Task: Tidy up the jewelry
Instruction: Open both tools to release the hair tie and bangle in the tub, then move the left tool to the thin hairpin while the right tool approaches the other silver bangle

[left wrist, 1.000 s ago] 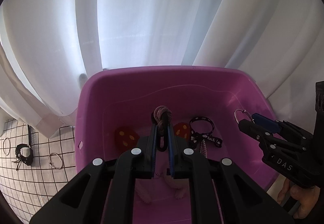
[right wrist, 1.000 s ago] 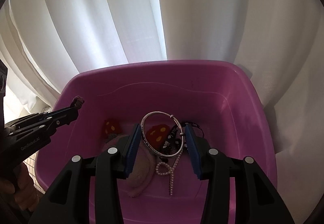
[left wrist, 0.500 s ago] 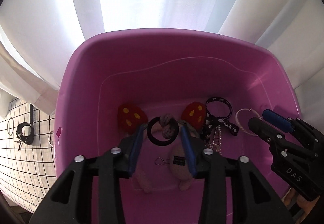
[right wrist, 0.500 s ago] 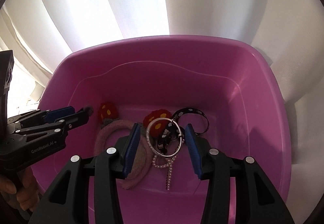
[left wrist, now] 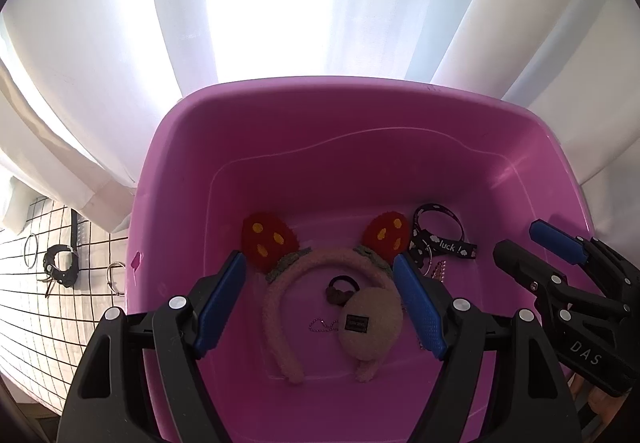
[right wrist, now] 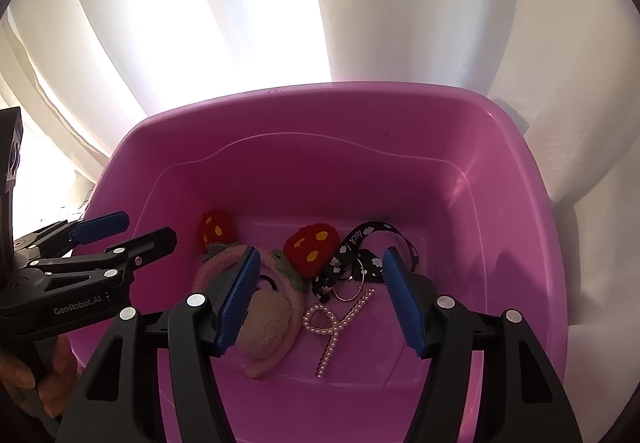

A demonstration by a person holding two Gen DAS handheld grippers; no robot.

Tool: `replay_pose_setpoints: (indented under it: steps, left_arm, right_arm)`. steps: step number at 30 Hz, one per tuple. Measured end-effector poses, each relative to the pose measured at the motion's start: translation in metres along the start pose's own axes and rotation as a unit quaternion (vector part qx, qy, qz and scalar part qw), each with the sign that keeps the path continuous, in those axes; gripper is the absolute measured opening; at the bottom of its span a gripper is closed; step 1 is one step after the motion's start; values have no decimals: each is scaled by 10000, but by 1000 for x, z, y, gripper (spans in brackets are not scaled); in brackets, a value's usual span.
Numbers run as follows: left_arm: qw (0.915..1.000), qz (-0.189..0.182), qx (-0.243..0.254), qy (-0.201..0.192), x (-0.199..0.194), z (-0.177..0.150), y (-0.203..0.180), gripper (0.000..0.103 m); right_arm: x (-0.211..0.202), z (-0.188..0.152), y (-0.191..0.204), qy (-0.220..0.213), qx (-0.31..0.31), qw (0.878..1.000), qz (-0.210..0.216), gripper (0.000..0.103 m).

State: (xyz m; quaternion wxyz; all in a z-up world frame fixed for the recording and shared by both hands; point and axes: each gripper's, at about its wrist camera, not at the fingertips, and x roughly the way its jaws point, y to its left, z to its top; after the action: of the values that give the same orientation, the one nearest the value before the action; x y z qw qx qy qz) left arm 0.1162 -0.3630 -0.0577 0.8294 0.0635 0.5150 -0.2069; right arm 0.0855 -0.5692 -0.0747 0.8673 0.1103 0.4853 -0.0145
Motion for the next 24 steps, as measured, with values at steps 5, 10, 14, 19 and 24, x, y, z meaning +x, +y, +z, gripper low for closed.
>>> replay_pose_setpoints:
  steps: [5,10,14,19,24]
  left_arm:
    - [10000,36,13,-54,-5,0,0,75]
    - [9999,37,3,-132,-12,1,1,75]
    - [9997,62,-4,-217,-20,0,5,76]
    - [9993,31,-73,-376,-36,-1,13,77]
    - [9982,3,-177,-568,-57,-3,28,78]
  right_arm:
    - [-5,-3,0,-21,3,10000,17,61]
    - [-9,-6,2,-37,-18,10000,31,61]
    - [-13,-6,3,-86,-25,9999,56,62]
    - [-19,-5,6,-138,14,9997,225,63]
    - [-23,-6,16,-194,58,9986,496,63]
